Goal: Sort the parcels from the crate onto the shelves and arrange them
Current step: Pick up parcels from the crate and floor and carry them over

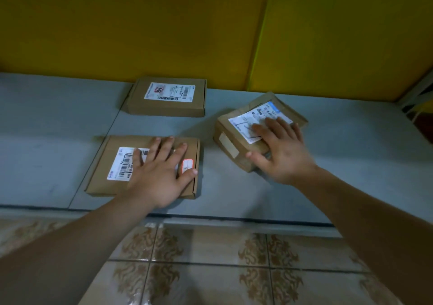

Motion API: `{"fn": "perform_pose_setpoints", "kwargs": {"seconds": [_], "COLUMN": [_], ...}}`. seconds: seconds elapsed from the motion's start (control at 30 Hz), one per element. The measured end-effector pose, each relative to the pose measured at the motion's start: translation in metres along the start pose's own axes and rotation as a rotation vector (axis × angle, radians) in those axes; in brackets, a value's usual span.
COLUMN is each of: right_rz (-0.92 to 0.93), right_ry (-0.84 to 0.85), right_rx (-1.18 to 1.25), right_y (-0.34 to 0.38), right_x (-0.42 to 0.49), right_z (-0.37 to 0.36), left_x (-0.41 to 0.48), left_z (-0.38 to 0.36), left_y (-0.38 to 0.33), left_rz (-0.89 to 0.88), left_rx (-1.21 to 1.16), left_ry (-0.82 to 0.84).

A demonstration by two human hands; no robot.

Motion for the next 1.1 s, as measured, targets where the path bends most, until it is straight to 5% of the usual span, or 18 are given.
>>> {"fn": "perform_pose_setpoints", "kwargs": {"seconds": [0.3, 1.1], "right_rz": [-0.295, -0.323], "right_ry": [0.076, -0.058], "right_rx": [-0.116, -0.065], "right_y": [0.025, 0.022], "right_x": [0.077, 0.148], "right_z": [-0.015, -0.028], "left_x": [0.013, 0.022], "left_z": [0.02, 0.009], "left_y": [0.001, 0.01], "left_rz": [-0.001, 0.002], "left_rx": [0.061, 0.064], "left_ry": [-0.002, -0.011]}}
Point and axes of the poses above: each hand's wrist, its own x-axis towards the middle knuckle, its own z-axis out of the back of the hand, y = z × x, the point moved 5 cm from there along x, towards the middle knuckle, and after that the axes turned 1 degree about z, right-handed, at the moved point
